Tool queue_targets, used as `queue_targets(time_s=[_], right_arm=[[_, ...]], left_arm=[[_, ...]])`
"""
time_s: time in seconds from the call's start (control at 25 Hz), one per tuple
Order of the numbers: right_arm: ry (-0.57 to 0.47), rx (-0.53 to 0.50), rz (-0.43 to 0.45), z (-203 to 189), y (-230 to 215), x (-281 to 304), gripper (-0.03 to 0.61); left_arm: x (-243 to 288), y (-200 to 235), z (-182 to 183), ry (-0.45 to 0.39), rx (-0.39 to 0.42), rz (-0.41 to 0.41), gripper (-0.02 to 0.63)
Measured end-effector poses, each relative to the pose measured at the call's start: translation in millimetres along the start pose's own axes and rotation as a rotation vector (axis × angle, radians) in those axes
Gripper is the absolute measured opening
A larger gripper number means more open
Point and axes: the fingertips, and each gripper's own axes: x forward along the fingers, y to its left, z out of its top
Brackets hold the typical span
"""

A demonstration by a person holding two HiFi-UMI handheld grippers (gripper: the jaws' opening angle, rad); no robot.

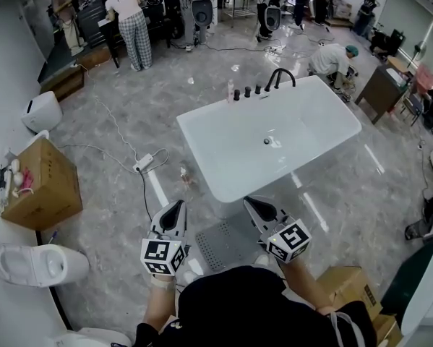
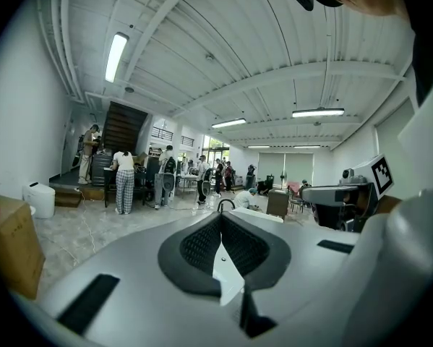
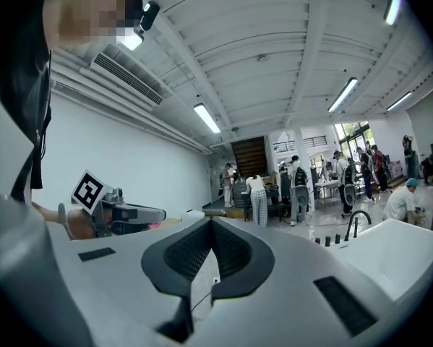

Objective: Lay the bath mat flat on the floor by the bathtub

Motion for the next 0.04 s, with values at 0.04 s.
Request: queue_targets(time_s=[0.04], right_arm=[[0.0,0.002,0.001,-0.4,-0.2,-0.2,0.025]], left_arm=[[0.4,-0.8,-0.3,0.001,0.002,-0.002,0.018]])
